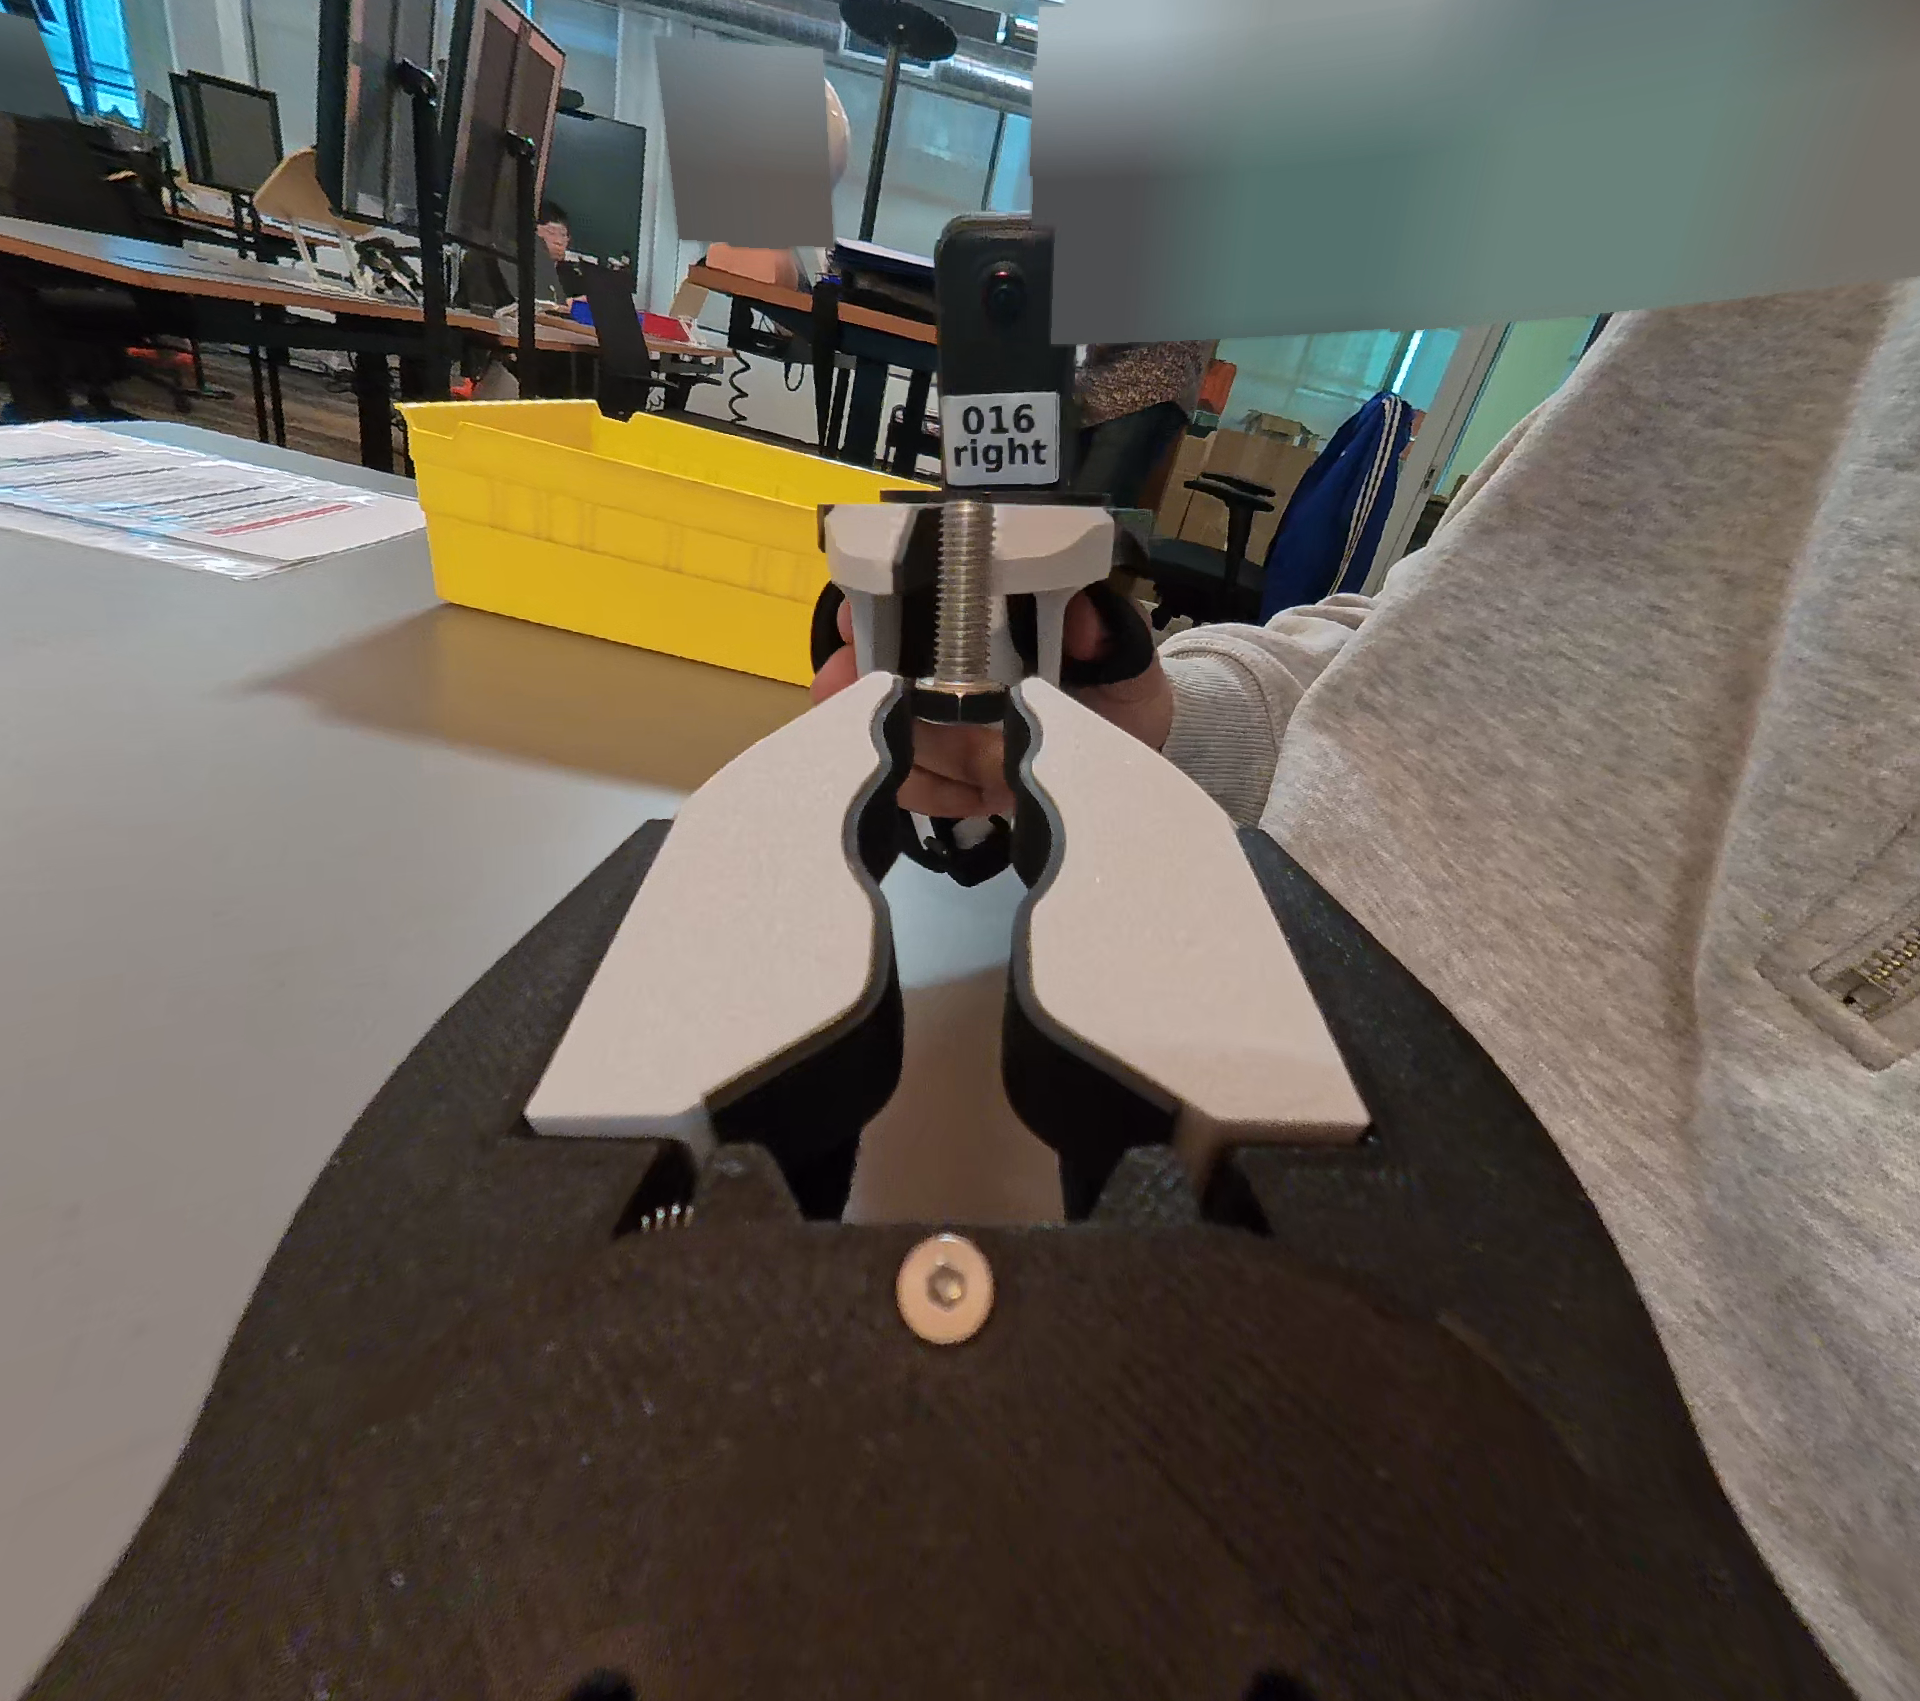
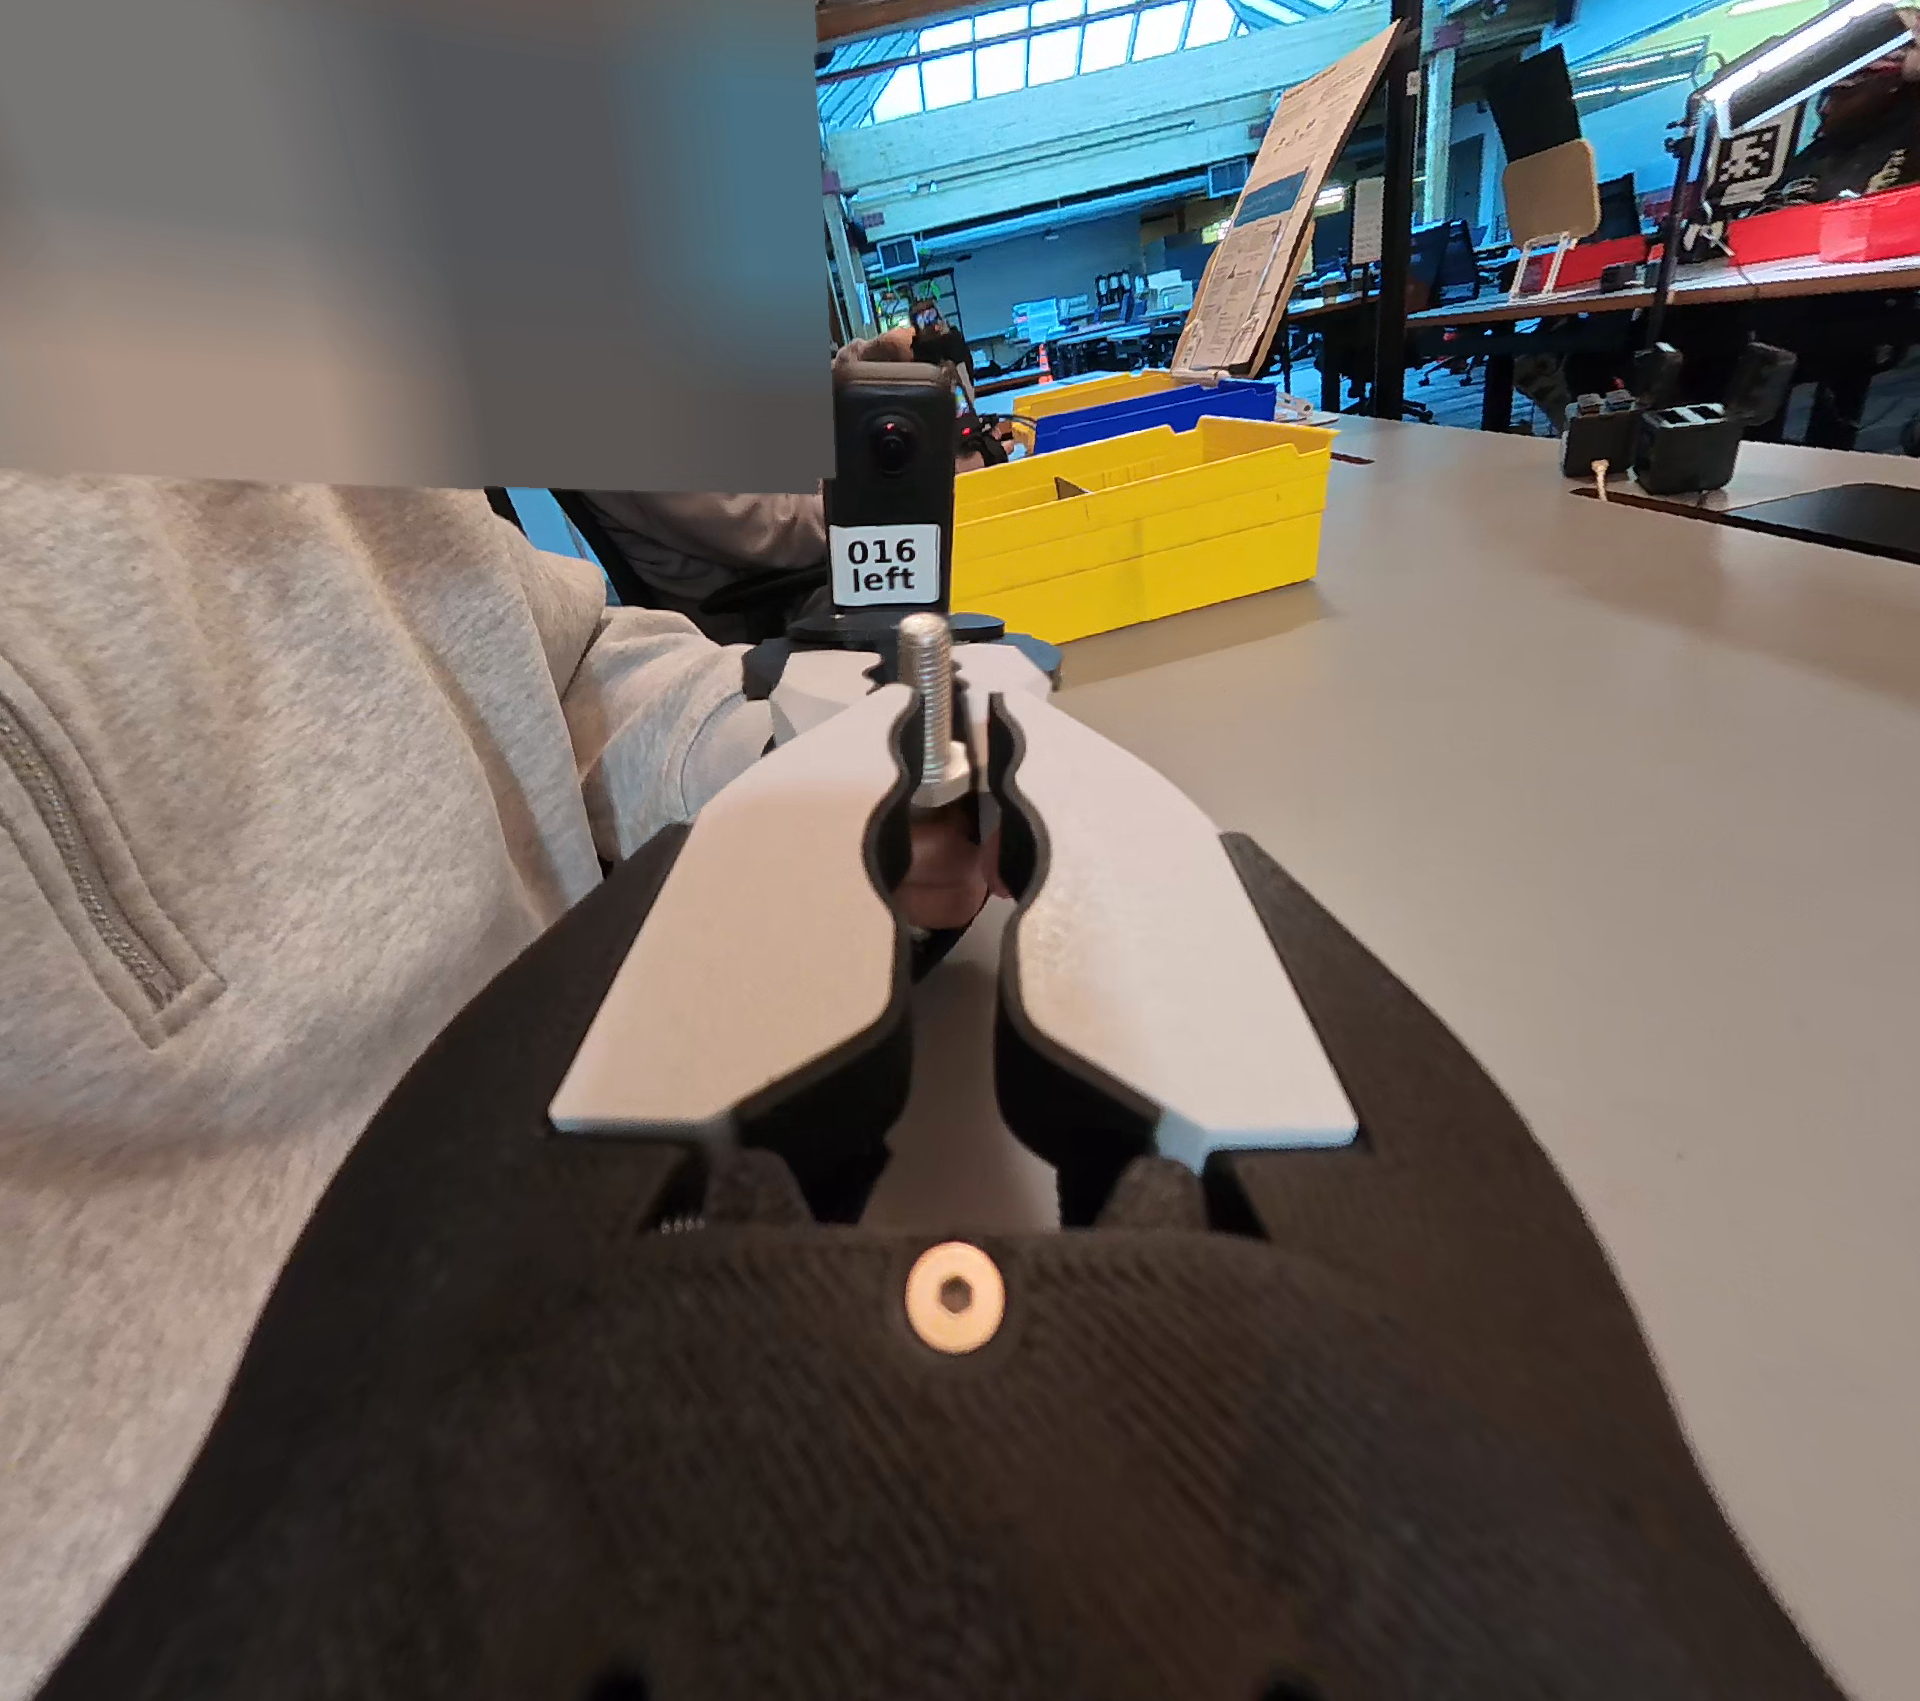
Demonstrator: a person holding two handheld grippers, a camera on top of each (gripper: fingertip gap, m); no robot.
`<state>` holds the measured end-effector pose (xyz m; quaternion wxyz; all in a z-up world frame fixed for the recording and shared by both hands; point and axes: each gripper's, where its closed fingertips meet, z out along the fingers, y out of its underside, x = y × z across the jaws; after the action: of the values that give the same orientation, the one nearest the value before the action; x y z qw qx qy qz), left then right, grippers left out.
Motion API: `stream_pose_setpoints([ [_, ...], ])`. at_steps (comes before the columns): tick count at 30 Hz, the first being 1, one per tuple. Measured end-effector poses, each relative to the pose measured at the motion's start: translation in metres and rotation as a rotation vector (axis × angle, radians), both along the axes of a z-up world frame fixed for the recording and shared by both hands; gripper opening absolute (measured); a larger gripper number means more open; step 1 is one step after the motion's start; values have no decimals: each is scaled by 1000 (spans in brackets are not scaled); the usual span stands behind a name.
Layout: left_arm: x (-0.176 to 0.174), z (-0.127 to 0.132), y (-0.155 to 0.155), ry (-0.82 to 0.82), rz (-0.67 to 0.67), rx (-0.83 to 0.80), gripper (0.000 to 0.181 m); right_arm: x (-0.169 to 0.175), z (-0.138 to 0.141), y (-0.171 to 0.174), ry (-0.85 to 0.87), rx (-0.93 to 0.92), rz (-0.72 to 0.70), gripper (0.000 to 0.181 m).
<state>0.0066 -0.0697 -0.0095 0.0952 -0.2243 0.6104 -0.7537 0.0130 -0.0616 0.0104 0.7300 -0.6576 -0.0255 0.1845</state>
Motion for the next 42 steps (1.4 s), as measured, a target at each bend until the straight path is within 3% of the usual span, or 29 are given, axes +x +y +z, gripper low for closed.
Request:
stream_pose_setpoints([
  [42,-8,0,-6,-50,-16,47,17,-1,-14,5,87,-65,42,11],
])
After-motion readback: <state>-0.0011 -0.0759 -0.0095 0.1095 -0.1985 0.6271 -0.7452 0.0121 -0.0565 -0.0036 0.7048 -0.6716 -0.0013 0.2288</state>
